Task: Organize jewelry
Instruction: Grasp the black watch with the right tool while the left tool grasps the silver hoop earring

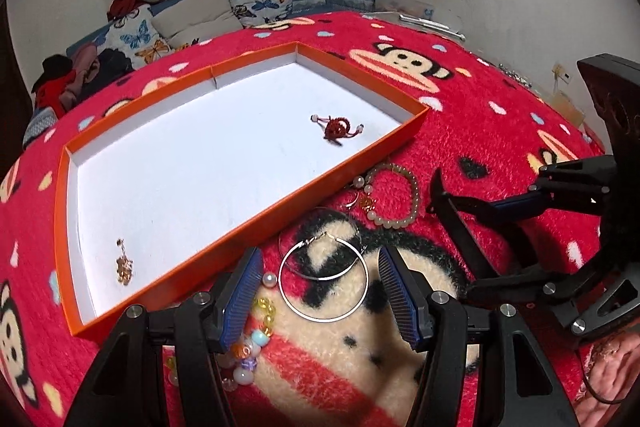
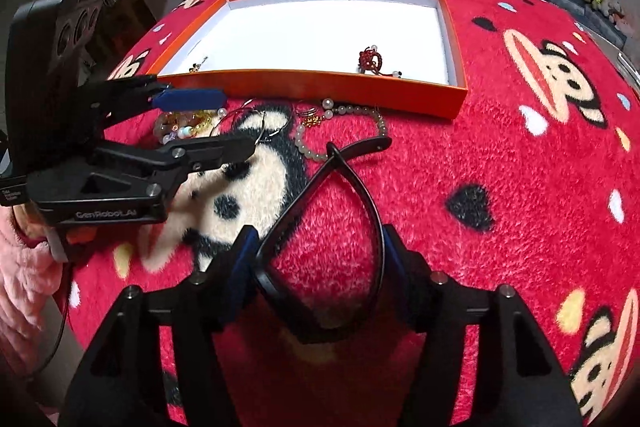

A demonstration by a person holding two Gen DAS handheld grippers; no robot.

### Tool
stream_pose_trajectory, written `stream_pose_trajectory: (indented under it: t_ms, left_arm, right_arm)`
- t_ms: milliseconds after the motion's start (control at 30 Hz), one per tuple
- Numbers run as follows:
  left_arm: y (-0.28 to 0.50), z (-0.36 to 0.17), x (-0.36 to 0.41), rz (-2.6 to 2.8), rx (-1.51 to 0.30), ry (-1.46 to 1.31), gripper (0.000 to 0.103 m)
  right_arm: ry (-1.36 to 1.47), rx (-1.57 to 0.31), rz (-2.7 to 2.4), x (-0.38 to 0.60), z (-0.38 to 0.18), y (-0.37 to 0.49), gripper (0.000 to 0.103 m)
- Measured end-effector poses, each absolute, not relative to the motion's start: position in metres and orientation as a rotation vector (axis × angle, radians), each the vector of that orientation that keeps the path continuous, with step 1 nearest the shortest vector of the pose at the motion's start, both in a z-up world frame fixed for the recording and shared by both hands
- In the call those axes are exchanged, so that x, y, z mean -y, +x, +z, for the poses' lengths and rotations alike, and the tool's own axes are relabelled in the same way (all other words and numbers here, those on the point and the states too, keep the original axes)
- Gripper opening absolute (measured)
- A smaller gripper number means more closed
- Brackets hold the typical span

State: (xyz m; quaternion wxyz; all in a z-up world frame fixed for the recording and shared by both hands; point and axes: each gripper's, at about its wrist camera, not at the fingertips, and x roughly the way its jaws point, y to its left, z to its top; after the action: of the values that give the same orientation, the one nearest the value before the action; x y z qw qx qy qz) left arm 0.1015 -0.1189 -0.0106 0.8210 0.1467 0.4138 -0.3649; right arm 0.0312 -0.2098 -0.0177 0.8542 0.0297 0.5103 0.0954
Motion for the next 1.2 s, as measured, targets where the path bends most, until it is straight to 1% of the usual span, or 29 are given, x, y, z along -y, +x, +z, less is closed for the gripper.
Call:
stream_pose_trajectory:
  t_ms: [67, 133, 367, 567, 633, 667, 700, 733, 967, 1200]
  left_arm:
    - [0.101, -0.009, 0.119, -0.782, -0.866, 0.311, 0.064]
    - [0.102, -0.008, 0.117, -0.795, -0.864, 0.304, 0.064]
    - [0.106, -0.013, 0.111, -0.847, -0.893, 0.280, 0.063]
    - [0.099, -0.017, 0.110, -0.853, -0.895, 0.341, 0.063]
    - [0.097, -0.017, 0.113, -0.854, -0.893, 0.363, 0.060]
    - [0.096, -0.018, 0.113, -0.856, -0.894, 0.367, 0.057]
    - [0.096, -0.018, 0.114, -0.856, -0.895, 0.372, 0.052]
    - [0.097, -0.019, 0.115, -0.853, -0.897, 0.377, 0.051]
    - [0.097, -0.020, 0.117, -0.838, -0.887, 0.385, 0.050]
    - [0.093, -0.014, 0.113, -0.822, -0.878, 0.331, 0.050]
  right_arm:
    - [0.068, -1.074, 0.197, 0.210, -0.018, 0.030, 0.067]
    - [0.065, -1.074, 0.190, 0.209, -0.018, 0.029, 0.067]
    - [0.040, -1.080, 0.198, 0.211, -0.018, 0.024, 0.067]
    - [0.033, -1.084, 0.205, 0.214, -0.017, 0.023, 0.066]
    - [0.035, -1.084, 0.206, 0.215, -0.018, 0.023, 0.066]
    - [0.036, -1.084, 0.206, 0.215, -0.018, 0.023, 0.066]
    - [0.034, -1.084, 0.206, 0.215, -0.018, 0.024, 0.066]
    - [0.035, -1.083, 0.205, 0.215, -0.018, 0.023, 0.064]
    - [0.058, -1.077, 0.207, 0.219, -0.017, 0.020, 0.057]
    - [0.073, -1.069, 0.207, 0.223, -0.016, 0.019, 0.049]
